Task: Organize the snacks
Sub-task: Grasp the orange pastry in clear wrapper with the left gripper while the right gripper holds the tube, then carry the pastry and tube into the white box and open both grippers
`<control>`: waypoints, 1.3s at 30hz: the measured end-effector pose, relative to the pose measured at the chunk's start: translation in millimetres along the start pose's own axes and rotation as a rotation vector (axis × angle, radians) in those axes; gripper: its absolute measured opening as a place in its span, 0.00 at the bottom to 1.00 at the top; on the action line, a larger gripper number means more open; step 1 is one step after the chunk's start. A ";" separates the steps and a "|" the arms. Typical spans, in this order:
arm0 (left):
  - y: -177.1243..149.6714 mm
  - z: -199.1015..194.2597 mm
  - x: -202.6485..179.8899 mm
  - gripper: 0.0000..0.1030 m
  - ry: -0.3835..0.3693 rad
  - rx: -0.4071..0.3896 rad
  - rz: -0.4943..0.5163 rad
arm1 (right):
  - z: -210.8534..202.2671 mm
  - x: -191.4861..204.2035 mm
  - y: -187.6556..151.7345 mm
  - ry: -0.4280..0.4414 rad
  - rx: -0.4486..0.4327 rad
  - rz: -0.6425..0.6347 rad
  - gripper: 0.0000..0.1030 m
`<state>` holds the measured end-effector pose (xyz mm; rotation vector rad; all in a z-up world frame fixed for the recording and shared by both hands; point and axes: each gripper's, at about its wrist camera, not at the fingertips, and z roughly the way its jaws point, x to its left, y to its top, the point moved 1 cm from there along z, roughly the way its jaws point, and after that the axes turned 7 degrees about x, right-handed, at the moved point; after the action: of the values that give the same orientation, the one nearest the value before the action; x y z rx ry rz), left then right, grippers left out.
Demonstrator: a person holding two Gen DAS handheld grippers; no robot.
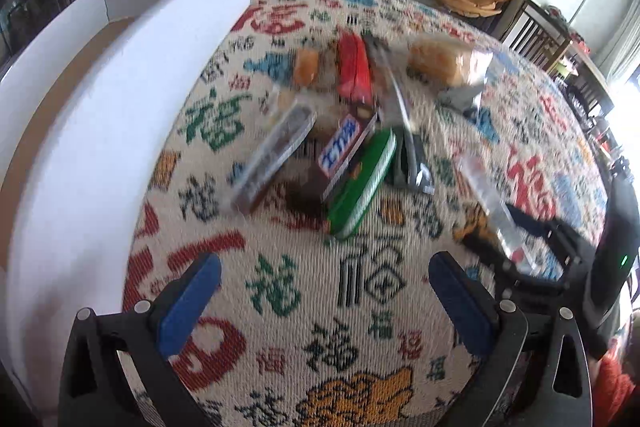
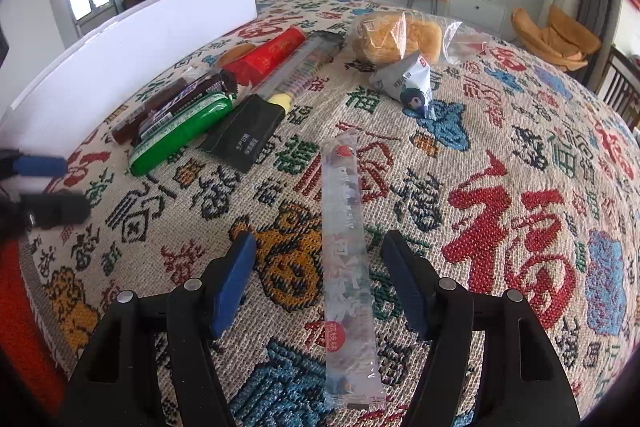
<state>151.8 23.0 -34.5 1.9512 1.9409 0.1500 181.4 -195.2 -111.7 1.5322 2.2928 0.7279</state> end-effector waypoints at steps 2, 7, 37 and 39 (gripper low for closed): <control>40.7 -7.4 9.8 1.00 -0.035 -0.007 -0.014 | -0.7 -1.0 -0.4 0.002 -0.001 0.002 0.67; 132.4 24.1 31.5 0.99 -0.001 0.027 -0.042 | -0.6 -4.7 -0.2 0.009 -0.002 0.005 0.68; 167.1 111.0 -5.8 0.38 0.072 0.106 0.150 | -0.1 -33.5 -0.8 0.097 -0.022 0.062 0.68; 163.0 100.4 2.1 0.38 0.053 0.081 0.115 | -0.2 -33.4 -0.8 0.097 -0.022 0.062 0.68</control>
<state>339.1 10.4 -72.0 2.1331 1.8958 0.1580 193.8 -226.2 -113.3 1.5971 2.3065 0.8592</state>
